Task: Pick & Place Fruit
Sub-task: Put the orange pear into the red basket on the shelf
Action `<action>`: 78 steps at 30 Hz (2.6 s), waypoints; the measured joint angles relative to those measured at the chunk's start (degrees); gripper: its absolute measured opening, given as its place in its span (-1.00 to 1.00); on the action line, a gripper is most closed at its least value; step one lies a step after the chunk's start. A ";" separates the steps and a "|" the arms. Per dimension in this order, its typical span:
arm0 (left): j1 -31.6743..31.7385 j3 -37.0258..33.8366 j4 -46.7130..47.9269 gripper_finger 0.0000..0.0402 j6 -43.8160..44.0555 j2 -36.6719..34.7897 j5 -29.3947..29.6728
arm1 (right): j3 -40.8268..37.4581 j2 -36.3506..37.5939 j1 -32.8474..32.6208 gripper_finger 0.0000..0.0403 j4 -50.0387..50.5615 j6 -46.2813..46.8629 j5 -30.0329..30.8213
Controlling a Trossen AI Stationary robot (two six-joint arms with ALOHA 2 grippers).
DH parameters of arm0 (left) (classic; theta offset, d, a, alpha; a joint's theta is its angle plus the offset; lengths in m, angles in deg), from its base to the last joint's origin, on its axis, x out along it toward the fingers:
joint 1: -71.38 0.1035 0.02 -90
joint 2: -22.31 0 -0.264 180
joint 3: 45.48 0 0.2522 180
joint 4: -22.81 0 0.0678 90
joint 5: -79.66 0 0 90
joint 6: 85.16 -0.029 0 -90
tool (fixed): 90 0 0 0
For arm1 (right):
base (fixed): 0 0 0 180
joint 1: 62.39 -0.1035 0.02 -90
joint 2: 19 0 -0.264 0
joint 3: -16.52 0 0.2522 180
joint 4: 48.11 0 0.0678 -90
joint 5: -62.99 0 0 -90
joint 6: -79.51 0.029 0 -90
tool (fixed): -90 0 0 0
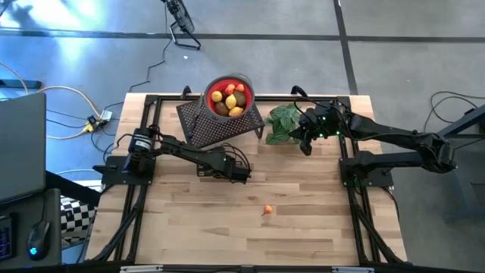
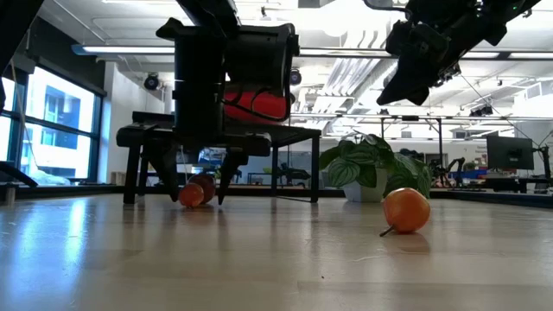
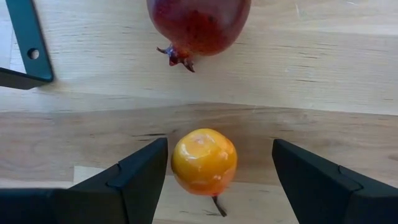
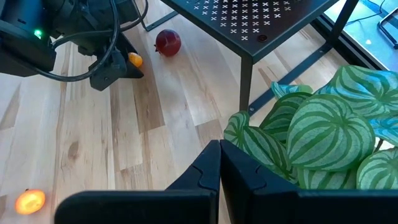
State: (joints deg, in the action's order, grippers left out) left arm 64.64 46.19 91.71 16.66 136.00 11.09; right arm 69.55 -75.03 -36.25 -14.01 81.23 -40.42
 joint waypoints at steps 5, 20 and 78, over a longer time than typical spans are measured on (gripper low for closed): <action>0.00 0.00 0.00 0.40 0.00 0.00 -0.05 | 0.00 0.00 0.01 -0.99 -0.02 0.00 0.00; -0.07 0.13 -1.08 0.40 0.45 2.03 -2.00 | 0.00 -0.02 0.01 -0.99 0.03 -0.26 0.00; 0.70 7.21 0.45 -0.16 -10.12 2.45 -4.40 | 0.00 -0.02 0.01 -0.99 -0.02 -0.48 0.00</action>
State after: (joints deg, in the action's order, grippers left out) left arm 65.34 53.39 92.16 6.55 138.45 6.69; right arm 69.55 -75.05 -36.24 -14.03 80.75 -40.42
